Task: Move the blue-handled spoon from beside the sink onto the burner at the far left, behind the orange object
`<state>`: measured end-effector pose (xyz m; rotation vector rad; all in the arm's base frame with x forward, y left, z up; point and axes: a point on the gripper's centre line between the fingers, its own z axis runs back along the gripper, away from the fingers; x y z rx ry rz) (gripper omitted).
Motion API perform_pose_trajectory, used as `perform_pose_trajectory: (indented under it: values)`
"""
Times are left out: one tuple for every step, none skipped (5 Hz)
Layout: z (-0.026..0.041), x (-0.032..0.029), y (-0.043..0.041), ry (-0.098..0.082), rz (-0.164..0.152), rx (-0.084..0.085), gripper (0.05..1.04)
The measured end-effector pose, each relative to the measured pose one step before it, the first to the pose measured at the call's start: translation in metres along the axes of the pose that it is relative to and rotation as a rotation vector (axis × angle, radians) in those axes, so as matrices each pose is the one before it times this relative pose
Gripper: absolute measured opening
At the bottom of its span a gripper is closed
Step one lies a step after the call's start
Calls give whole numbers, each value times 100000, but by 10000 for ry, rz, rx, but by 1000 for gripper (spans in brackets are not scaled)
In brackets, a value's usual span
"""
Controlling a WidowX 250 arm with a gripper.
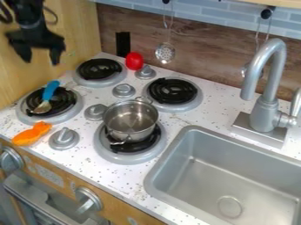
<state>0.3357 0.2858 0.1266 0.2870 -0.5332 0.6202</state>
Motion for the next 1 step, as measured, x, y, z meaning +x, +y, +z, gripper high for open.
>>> perform_pose_trajectory:
  values:
    - [707,421,-10,-215,12,-9,999]
